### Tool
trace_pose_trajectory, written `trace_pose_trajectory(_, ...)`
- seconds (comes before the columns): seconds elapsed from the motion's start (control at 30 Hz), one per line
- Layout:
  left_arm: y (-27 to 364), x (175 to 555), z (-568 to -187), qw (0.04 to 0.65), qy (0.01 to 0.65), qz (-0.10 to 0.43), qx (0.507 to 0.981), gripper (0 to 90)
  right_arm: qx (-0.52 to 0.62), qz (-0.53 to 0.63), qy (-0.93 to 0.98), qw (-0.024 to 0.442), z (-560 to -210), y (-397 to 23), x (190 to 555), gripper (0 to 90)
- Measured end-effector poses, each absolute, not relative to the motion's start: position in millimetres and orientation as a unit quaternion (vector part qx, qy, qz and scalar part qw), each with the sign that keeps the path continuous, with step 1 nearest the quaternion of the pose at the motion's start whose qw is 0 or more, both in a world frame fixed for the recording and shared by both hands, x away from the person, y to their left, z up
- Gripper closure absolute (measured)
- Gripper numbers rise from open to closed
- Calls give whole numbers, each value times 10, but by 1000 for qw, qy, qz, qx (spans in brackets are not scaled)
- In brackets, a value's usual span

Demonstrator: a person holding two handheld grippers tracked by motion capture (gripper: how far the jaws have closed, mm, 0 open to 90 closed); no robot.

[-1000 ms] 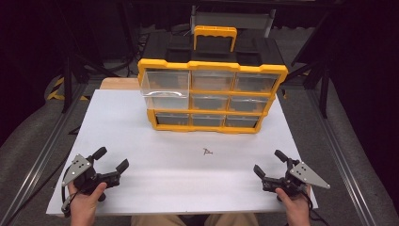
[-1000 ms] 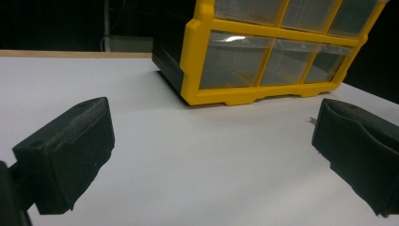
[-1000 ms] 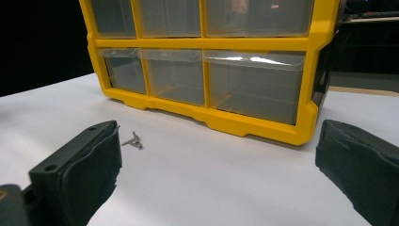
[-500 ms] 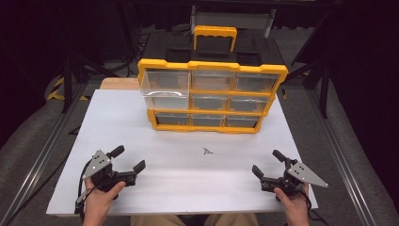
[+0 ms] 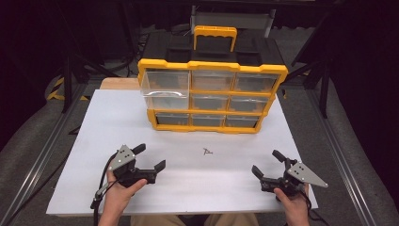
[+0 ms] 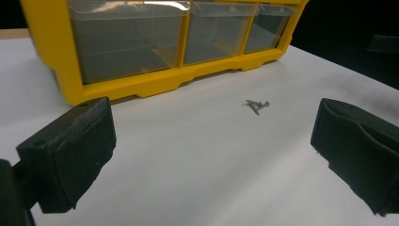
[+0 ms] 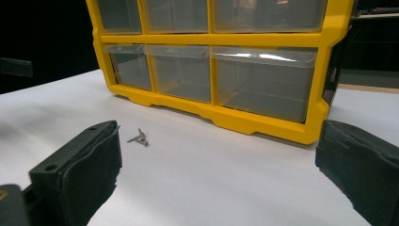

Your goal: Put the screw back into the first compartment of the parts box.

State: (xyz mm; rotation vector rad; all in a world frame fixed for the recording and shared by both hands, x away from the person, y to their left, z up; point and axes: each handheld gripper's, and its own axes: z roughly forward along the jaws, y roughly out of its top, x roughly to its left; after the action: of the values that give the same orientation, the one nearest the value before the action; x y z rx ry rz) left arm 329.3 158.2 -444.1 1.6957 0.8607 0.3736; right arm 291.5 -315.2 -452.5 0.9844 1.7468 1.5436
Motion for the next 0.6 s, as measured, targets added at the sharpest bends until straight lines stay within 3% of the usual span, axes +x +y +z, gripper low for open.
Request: trace_pose_trajectory(0.6,955,3539,-4374,516,357,127,768,25,367,579,665,295,-4536,-3130,2923,17)
